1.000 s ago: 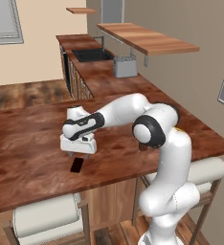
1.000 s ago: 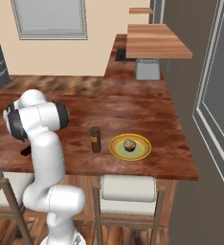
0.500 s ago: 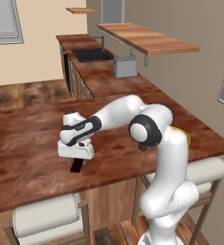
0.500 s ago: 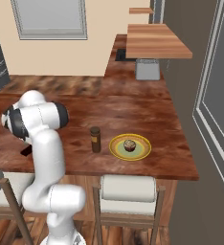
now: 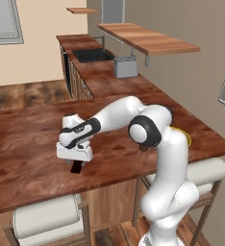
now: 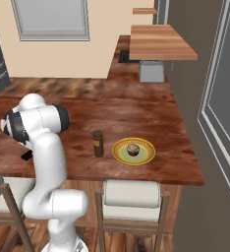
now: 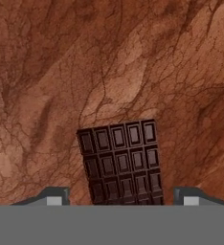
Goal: Take the cinnamon bottle from the cabinet and place it on the dining table, next to the plate with the cupcake. Then take the chocolate from the dining counter and place it on the cupcake plate.
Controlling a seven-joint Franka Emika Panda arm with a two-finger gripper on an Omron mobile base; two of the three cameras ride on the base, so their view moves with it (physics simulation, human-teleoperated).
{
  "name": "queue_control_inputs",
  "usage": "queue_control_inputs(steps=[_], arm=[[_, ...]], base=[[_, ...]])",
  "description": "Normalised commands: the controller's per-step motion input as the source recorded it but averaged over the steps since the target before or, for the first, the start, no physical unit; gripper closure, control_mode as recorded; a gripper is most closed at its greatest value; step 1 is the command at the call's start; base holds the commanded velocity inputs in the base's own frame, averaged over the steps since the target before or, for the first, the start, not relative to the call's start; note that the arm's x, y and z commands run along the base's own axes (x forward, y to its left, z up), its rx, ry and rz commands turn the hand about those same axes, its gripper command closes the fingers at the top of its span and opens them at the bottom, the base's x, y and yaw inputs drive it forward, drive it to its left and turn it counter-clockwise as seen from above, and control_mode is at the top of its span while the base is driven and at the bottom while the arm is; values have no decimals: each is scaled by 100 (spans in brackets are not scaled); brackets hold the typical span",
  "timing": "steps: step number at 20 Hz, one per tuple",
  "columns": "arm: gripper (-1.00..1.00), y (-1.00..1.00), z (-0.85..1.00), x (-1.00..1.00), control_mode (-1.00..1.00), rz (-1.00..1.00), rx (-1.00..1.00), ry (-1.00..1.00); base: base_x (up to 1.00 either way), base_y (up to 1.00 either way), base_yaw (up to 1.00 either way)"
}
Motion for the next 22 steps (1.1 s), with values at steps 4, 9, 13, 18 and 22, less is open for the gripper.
queue_control_inputs(steps=[4, 9, 13, 18, 22], arm=[[-100, -39, -37, -53, -100, 0, 0, -3], [-100, -31, -36, -34, -100, 0, 0, -3], [-100, -18, -46, -18, -100, 0, 0, -6], [-100, -12, -52, -13, -100, 0, 0, -4], [100, -10, -58, -4, -100, 0, 0, 0]], base=[[0, 0, 0], [0, 0, 0], [0, 0, 0], [0, 0, 0], [0, 0, 0]])
